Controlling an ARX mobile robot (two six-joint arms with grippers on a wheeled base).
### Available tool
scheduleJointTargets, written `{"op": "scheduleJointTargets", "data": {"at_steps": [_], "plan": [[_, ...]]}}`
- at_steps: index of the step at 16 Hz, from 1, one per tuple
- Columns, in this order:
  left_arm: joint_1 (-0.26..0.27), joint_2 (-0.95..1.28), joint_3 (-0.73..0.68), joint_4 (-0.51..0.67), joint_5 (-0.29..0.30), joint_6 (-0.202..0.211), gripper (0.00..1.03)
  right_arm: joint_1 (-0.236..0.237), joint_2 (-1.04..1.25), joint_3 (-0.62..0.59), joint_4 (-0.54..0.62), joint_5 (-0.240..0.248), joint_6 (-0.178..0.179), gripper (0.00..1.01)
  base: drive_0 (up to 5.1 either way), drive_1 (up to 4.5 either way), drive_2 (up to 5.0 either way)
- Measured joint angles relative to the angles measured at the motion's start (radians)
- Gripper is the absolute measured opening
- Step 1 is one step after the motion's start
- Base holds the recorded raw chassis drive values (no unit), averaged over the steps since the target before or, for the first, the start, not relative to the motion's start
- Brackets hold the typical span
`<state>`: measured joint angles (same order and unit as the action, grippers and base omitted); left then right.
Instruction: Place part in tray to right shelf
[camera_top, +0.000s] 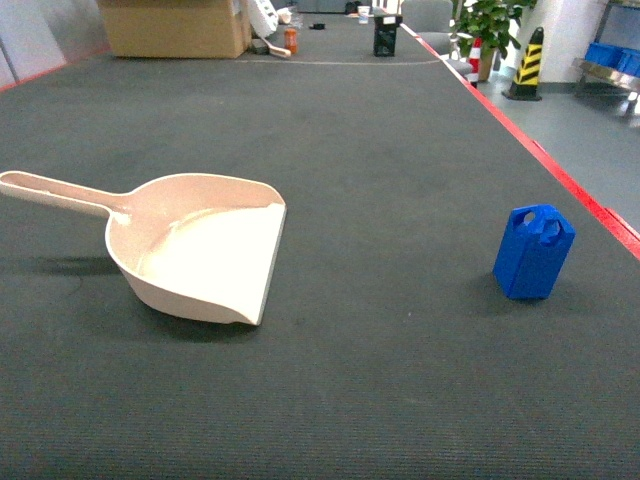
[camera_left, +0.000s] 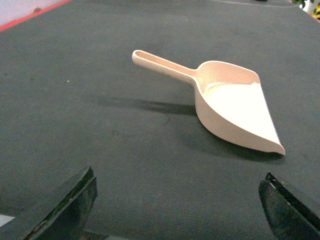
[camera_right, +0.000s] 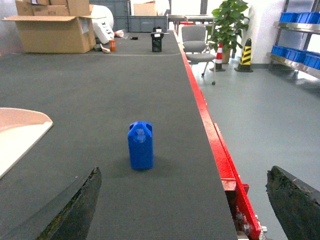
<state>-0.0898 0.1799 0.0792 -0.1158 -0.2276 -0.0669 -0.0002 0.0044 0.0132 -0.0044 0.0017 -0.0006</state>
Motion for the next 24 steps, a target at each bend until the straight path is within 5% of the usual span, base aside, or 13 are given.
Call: {"op": "scheduleJointTargets", "data": {"at_steps": [1,4,6,9,11,18,19,24], "plan": [[0.053,0.115,0.009,0.086,0.013,-0.069,0.98,0.000,0.000,0.000,0.002,-0.002,0.000,0.98,0.0,0.00,0.0],[0.190,0.576,0.103,0.518,0.251,-0.306,0.98,0.000,0.000,0.000,0.000,-0.002,0.000,0.98,0.0,0.00,0.0],[0.230,0.949,0.206,0.795,0.337,-0.472,0.98,0.000,0.000,0.000,0.000,-0.002,0.000,0.98,0.0,0.00,0.0],[0.236,1.395,0.412,0.993,0.390,-0.669,0.98,0.000,0.000,0.000,0.000,-0.002,0.000,0.98,0.0,0.00,0.0],[0.238,1.619,0.569,0.990,0.404,-0.739,0.98,0.000,0.000,0.000,0.000,-0.002,0.000,0.98,0.0,0.00,0.0],[0.270,1.937,0.914,0.931,0.431,-0.820,0.98,0.000,0.000,0.000,0.000,-0.002,0.000,0.98,0.0,0.00,0.0],[0.222,2.012,1.003,1.106,0.496,-1.069,0.18,0.000,0.000,0.000,0.000,-0.002,0.000,0.98,0.0,0.00,0.0],[0.204,1.898,0.879,1.242,0.500,-1.154,0.18,0.000,0.000,0.000,0.000,-0.002,0.000,0.98,0.0,0.00,0.0]]}}
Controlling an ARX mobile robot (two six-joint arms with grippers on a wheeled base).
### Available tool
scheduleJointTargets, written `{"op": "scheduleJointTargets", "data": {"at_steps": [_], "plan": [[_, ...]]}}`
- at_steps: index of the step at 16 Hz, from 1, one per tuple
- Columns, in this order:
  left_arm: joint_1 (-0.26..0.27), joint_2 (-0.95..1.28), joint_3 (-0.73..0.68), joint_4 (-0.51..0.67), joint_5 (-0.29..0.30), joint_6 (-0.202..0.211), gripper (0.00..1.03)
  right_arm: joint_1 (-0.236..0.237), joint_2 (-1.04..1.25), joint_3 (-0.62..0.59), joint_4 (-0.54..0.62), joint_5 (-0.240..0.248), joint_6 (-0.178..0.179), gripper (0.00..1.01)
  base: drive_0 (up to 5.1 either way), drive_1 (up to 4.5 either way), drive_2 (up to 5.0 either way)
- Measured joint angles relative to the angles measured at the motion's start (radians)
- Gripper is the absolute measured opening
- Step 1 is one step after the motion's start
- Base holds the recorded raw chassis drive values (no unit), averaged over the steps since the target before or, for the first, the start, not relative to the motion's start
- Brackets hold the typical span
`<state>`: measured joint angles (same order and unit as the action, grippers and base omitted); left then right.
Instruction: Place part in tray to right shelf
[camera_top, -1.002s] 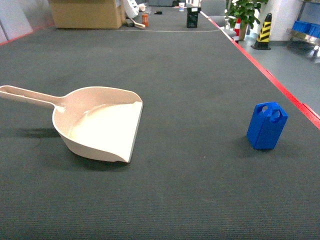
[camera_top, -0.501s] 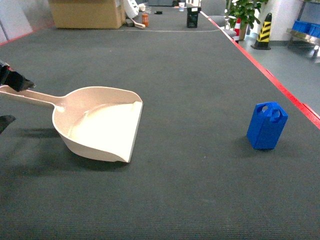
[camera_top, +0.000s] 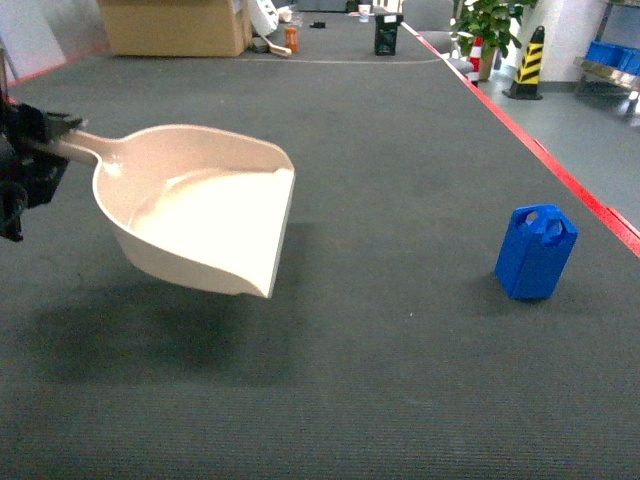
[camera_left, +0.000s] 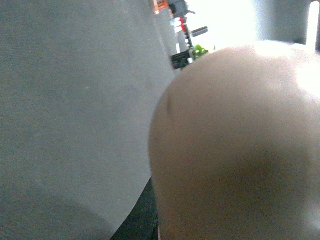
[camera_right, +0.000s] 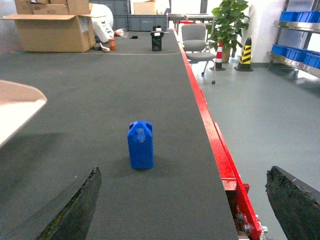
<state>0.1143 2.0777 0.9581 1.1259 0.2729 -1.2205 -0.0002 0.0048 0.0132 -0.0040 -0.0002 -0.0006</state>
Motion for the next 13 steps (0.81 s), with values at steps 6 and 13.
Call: {"op": "scheduleJointTargets", "data": {"at_steps": [6,13], "plan": [[-0.150,-0.277,-0.239,0.157,0.030,-0.127,0.17,0.000,0.000,0.000,-0.001,0.000,0.000,0.98,0.0,0.00,0.0],[-0.179,-0.314,-0.285,0.154,-0.015,-0.142,0.17,0.027,0.067,0.042,-0.120,0.067,-0.016,0.98,0.0,0.00,0.0]]}}
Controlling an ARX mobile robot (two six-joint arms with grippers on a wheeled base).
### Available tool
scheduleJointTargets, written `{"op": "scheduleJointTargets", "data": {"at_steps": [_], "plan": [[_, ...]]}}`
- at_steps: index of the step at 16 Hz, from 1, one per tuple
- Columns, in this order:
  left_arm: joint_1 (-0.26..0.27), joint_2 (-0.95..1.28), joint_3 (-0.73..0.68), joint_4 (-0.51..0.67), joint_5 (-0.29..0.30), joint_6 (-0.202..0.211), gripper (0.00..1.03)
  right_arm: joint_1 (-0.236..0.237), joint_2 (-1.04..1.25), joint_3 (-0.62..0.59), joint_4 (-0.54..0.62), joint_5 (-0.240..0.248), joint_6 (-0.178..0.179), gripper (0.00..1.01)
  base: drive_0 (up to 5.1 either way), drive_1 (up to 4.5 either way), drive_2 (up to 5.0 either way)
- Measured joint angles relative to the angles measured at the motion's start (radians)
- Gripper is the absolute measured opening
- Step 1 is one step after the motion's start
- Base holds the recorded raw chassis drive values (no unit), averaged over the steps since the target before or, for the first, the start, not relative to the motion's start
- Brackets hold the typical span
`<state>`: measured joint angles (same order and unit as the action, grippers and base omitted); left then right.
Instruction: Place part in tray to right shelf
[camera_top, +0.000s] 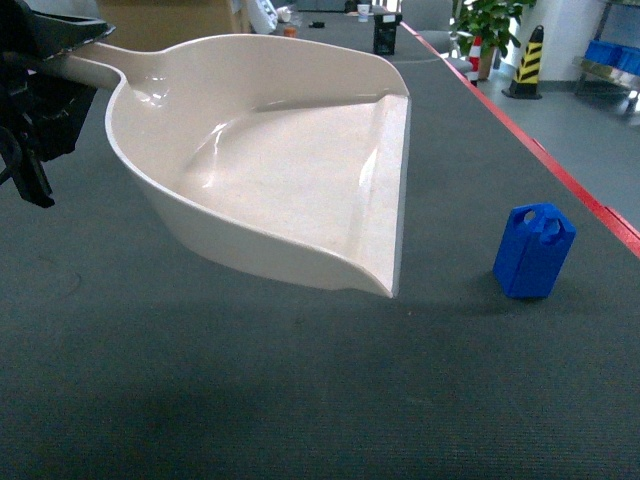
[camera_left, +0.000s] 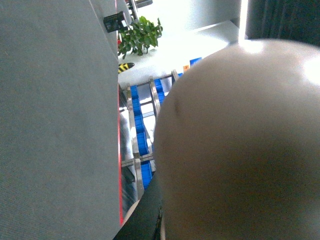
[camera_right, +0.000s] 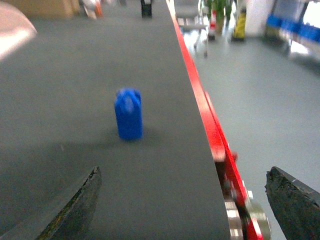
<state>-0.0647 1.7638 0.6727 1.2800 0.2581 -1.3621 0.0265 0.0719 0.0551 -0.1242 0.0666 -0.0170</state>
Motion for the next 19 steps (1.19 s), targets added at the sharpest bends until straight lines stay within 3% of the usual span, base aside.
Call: {"op": "scheduleJointTargets", "data": {"at_steps": [1,4,6,8,10,14,16,19], "plan": [[0.000,0.000,0.000,0.000,0.000,0.000,0.16,0.007,0.114,0.020,0.036,0.025,-0.011,0.98,0.0,0.00,0.0],[0.000,-0.003,0.000,0.000,0.000,0.000,0.16,-0.002,0.544,0.123,0.333,-0.006,-0.002,0.98,0.0,0.00,0.0],[0.000,-0.005,0.000,-0.001,0.000,0.000,0.16,0.086,0.990,0.253,0.610,0.014,0.022,0.98,0.0,0.00,0.0],[0.000,-0.005,0.000,0.001,0.000,0.000,0.16,0.105,1.187,0.351,0.700,0.035,0.032,0.98,0.0,0.00,0.0],[0.000,-0.005,0.000,0.000,-0.002,0.000,0.16,0.121,1.371,0.476,0.752,0.043,0.035,0.98,0.0,0.00,0.0],[0.000,-0.005,0.000,0.000,-0.003,0.000,0.15,0.116,1.661,0.737,0.690,0.041,0.063,0.98,0.0,0.00,0.0],[0.000,-0.005,0.000,0.000,-0.003,0.000,0.15,0.110,1.740,0.829,0.647,0.016,0.077,0.98,0.0,0.00,0.0],[0.000,-0.005,0.000,0.000,-0.003,0.000,0.15,0.108,1.834,0.938,0.599,0.017,0.084,0.98,0.0,0.00,0.0]]}}
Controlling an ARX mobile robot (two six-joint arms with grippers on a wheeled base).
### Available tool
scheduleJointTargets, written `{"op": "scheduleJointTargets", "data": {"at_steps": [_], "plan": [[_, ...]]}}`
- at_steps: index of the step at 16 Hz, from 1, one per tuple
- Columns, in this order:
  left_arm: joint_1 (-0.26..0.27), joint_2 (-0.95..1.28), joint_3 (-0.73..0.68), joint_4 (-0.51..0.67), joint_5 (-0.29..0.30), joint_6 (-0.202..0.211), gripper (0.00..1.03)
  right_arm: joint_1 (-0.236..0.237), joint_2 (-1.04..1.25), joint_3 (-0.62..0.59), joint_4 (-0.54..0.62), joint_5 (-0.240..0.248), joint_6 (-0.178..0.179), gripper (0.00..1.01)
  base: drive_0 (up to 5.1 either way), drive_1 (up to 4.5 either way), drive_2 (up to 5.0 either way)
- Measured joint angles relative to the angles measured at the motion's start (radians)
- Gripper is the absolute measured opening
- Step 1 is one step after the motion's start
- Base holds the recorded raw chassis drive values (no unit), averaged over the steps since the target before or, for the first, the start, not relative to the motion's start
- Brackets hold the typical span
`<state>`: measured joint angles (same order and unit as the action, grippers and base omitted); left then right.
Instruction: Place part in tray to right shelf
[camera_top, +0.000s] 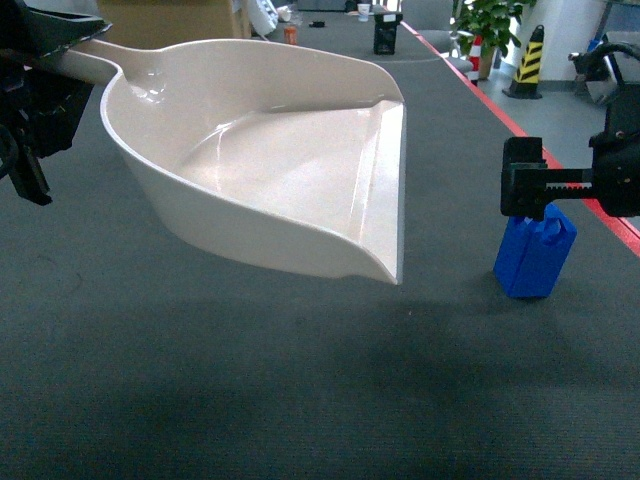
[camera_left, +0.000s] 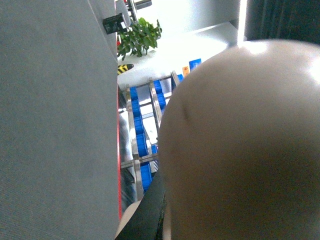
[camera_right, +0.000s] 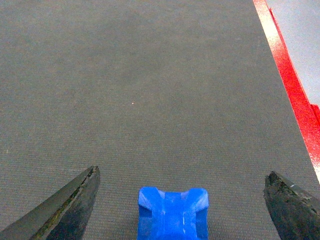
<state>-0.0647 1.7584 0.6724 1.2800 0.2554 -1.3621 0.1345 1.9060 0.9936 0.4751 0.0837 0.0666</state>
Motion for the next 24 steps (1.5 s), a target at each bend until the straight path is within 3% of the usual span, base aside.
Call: {"op": "scheduleJointTargets", "data": {"at_steps": [7,9,11,14,17,19,21,22,24], "plan": [[0.000,0.000,0.000,0.000,0.000,0.000,0.15,0.010,0.177,0.132,-0.061,0.033,0.015,0.98,0.0,0.00,0.0],[0.000,0.000,0.000,0.000,0.000,0.000,0.15,0.021,0.203,0.133,-0.050,0.032,0.015,0.77,0.0,0.00,0.0],[0.000,0.000,0.000,0.000,0.000,0.000,0.15,0.022,0.175,0.098,-0.017,0.038,0.016,0.47,0.0,0.00,0.0],[0.000,0.000,0.000,0.000,0.000,0.000,0.15,0.008,0.040,-0.025,0.030,0.029,0.016,0.46,0.0,0.00,0.0],[0.000,0.000,0.000,0.000,0.000,0.000,0.15,0.005,-0.208,-0.105,0.047,-0.018,0.032,0.46,0.0,0.00,0.0],[0.000,0.000,0.000,0.000,0.000,0.000,0.15,0.040,-0.367,-0.121,0.045,-0.059,0.075,0.46,0.0,0.00,0.0],[0.000,0.000,0.000,0.000,0.000,0.000,0.15,0.132,-0.507,-0.145,0.084,-0.118,0.138,0.46,0.0,0.00,0.0],[0.000,0.000,0.000,0.000,0.000,0.000,0.15,0.190,-0.560,-0.147,0.058,-0.155,0.177,0.46,0.0,0.00,0.0],[0.000,0.000,0.000,0.000,0.000,0.000,0.15,0.301,-0.571,-0.149,0.040,-0.244,0.288,0.46,0.0,0.00,0.0]]}}
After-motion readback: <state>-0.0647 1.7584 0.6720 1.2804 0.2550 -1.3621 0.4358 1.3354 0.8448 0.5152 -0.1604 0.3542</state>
